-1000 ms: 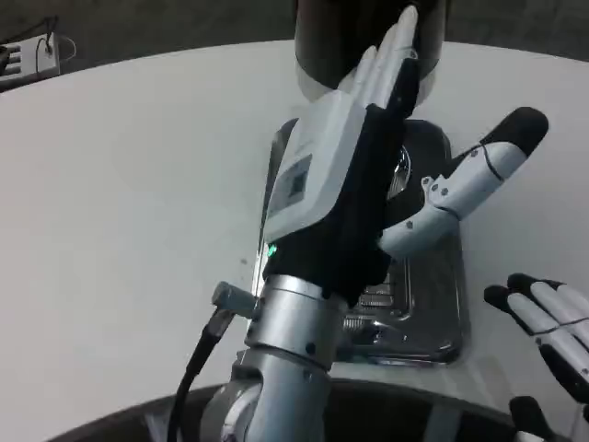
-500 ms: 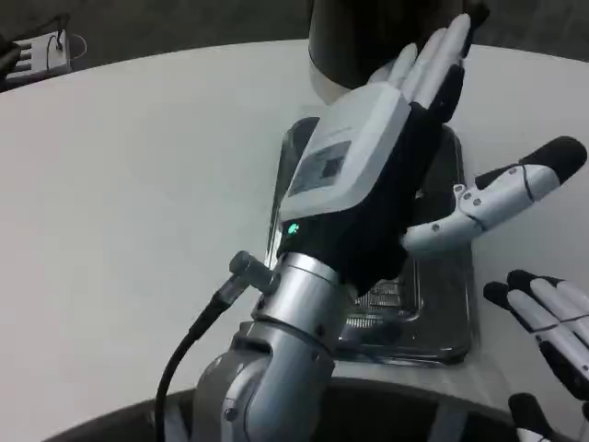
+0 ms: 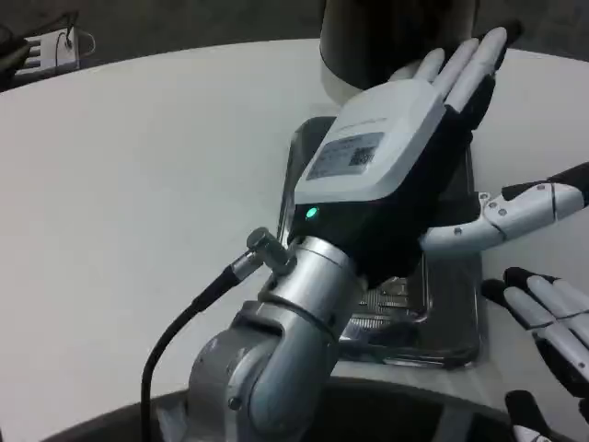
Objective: Grasp the cup under the faucet to collect the drink, then remove the cup.
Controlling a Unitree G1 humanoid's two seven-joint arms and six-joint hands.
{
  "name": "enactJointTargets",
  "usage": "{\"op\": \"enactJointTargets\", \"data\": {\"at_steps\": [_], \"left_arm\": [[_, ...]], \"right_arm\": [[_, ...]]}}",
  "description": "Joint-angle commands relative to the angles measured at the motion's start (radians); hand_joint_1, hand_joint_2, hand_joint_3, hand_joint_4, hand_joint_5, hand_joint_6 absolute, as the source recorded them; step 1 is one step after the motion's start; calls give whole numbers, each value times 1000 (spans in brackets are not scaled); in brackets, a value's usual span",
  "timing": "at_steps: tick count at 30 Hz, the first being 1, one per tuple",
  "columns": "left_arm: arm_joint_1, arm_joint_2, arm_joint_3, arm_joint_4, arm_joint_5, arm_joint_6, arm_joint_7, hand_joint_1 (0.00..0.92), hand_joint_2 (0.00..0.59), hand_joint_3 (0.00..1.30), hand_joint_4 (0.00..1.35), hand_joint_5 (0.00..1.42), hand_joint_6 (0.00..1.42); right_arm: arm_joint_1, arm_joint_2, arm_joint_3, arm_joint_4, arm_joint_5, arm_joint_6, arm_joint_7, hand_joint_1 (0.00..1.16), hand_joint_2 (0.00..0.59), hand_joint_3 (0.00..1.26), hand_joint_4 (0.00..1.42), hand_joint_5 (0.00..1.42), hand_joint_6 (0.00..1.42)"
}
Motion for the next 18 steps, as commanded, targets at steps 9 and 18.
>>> {"op": "enactJointTargets", "data": {"at_steps": [9, 18], "left_arm": [[10, -3, -19, -9, 18, 1, -42, 0, 142, 0, 0, 0, 0], [18, 0, -17, -21, 21, 1, -43, 0, 142, 0, 0, 0, 0]], "right_arm": [[-46, 9, 45, 23, 113, 75, 91, 209, 508, 88, 84, 134, 242], [-121, 24, 95, 45, 191, 161, 159, 261, 449, 68, 74, 123, 250]]}}
